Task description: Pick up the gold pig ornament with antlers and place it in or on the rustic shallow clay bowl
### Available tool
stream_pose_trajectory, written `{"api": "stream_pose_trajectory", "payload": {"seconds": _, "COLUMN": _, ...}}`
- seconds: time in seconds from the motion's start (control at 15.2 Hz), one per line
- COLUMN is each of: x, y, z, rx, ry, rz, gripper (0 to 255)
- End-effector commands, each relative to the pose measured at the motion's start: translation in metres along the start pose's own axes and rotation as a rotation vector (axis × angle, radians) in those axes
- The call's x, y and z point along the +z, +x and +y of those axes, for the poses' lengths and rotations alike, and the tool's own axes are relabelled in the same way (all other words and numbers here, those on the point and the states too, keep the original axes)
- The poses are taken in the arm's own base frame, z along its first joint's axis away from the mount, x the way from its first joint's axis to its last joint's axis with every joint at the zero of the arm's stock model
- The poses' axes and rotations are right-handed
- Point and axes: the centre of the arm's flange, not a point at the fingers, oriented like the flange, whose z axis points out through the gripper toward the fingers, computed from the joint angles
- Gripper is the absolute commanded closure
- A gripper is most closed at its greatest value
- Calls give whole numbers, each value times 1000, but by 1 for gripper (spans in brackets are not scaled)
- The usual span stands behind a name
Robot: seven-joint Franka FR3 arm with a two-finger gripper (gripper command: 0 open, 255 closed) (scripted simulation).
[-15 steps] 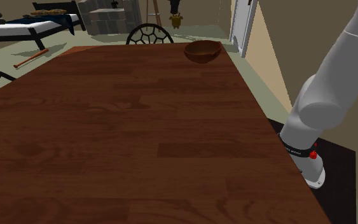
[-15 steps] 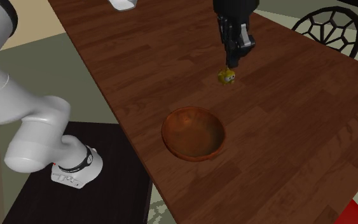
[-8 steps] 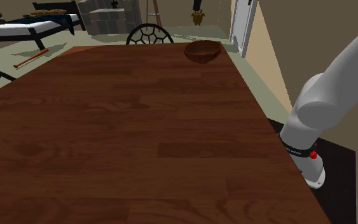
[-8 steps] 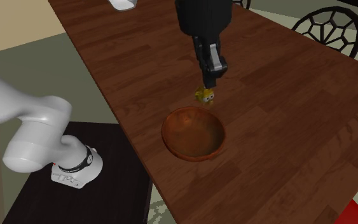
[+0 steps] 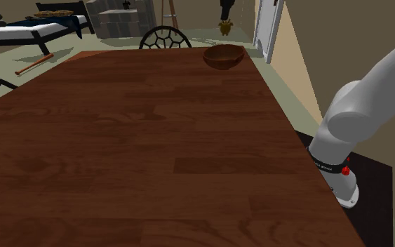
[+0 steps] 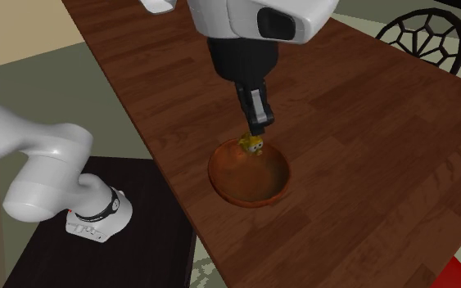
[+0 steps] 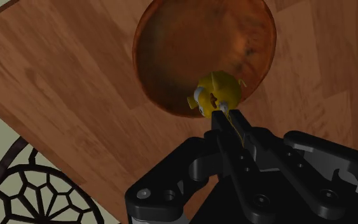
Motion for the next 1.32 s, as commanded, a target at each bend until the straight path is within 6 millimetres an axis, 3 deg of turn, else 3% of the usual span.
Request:
{"api": "stream_pose_trajectory", "payload": {"seconds": 0.0, "x": 12, "y": -2, "z": 0, "rx": 0, "ry": 0, "rz": 0, "gripper": 255}}
{"api": "stream_pose_trajectory", "payload": {"seconds": 0.53, "x": 55, "y": -11, "z": -1, "rx": 0, "ry": 0, "rz": 0, "gripper": 255}}
{"api": "stream_pose_trajectory", "payload": {"seconds": 1.06, "x": 55, "y": -11, "z": -1, "rx": 0, "ry": 0, "rz": 0, "gripper": 255}}
{"api": "stream_pose_trajectory", "payload": {"seconds": 1.12, "x": 55, "y": -11, "z": -1, "rx": 0, "ry": 0, "rz": 0, "gripper": 0}}
{"api": "stream_pose_trajectory", "payload": {"seconds": 1.25, "x": 55, "y": -11, "z": -1, "rx": 0, "ry": 0, "rz": 0, "gripper": 0}}
